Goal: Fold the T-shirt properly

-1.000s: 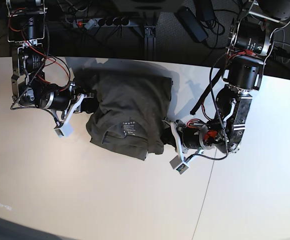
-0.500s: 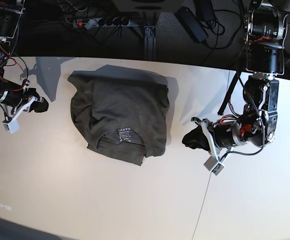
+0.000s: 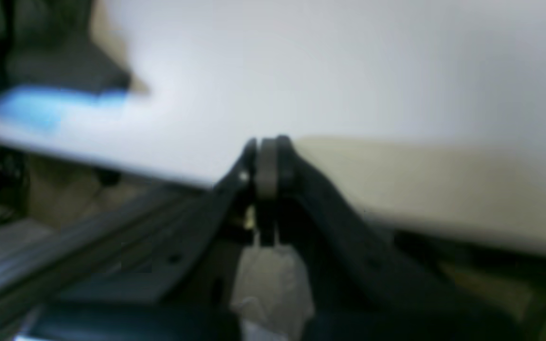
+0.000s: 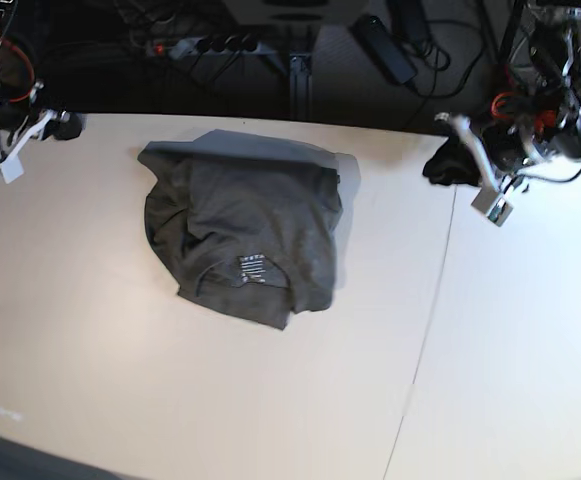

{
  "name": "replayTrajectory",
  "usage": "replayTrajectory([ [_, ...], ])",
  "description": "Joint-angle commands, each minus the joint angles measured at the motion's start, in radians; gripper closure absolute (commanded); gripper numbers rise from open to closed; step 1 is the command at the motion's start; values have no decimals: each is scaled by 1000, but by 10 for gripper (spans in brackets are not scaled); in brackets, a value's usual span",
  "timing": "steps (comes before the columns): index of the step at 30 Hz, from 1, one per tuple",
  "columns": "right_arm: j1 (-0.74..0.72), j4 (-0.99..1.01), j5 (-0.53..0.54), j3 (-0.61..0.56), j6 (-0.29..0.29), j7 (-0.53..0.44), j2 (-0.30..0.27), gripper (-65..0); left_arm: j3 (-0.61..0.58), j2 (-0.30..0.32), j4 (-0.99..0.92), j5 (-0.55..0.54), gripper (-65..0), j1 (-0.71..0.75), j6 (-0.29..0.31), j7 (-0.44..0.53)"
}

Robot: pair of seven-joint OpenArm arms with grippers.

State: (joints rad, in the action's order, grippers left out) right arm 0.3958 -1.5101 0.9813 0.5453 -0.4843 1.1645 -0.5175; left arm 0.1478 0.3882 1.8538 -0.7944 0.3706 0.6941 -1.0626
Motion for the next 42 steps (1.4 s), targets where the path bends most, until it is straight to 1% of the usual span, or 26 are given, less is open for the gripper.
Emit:
replayTrajectory([
  [1, 31, -26, -4, 9, -89, 10, -19, 0, 18, 11, 19, -17, -118, 18, 4, 19],
  [4, 120, -55, -4, 9, -89, 10, -16, 0, 38, 11, 19, 0, -118, 105, 4, 36],
  [7, 213, -50, -5, 9, -89, 8, -13, 0, 39, 11, -3, 95, -118, 206, 4, 123],
  [10, 285, -29, -5, 9, -89, 6, 16, 0, 37, 10, -71, 162, -118, 275, 4, 190],
  [13, 314, 18, -23, 7, -88, -16, 63, 0, 34, -4, -198, 203, -118, 281, 4, 240],
  [14, 314, 47, -48, 4, -87, -25, 79, 0, 34, -13, -253, 220, -117, 274, 4, 263],
  [16, 304, 120, -110, -13, -83, -74, 106, 0, 34, -31, -378, 274, -117, 244, 4, 313],
  [18, 274, 216, -180, -44, -72, -129, 127, 0, 33, -48, -528, 339, -117, 186, 4, 374],
  [19, 249, 271, -218, -62, -69, -143, 135, 0, 26, -51, -609, 366, -117, 146, -11, 391],
  [21, 185, 401, -286, -110, -60, -170, 147, 0, -10, -53, -784, 440, -116, 53, -93, 422],
  [23, 105, 549, -346, -161, -20, -199, 155, 0, -79, -56, -968, 526, -116, -47, -190, 479],
  [25, 11, 705, -365, -220, 20, -230, 156, 0, -168, -63, -1146, 582, -114, -154, -291, 501],
  [27, -96, 849, -386, -267, 44, -241, 163, 0, -257, -85, -1299, 601, -108, -262, -356, 508],
  [28, -148, 909, -401, -280, 49, -241, 172, 0, -297, -98, -1361, 602, -97, -311, -375, 512],
  [29, -195, 959, -411, -288, 54, -241, 184, 0, -335, -112, -1412, 602, -84, -355, -382, 514],
  [31, -272, 1025, -437, -291, 55, -240, 212, 0, -397, -140, -1475, 601, -82, -418, -393, 513],
  [34, -346, 1049, -454, -291, 63, -229, 255, 0, -457, -170, -1493, 593, -82, -462, -393, 513],
  [36, -381, 1048, -481, -291, 71, -225, 280, 0, -484, -183, -1493, 585, -82, -473, -392, 513],
  [40, -417, 1047, -488, -291, 70, -222, 314, 0, -502, -206, -1493, 586, -82, -469, -392, 513],
  [42, -424, 1041, -488, -291, 70, -238, 328, 0, -502, -208, -1493, 585, -82, -467, -392, 523],
])
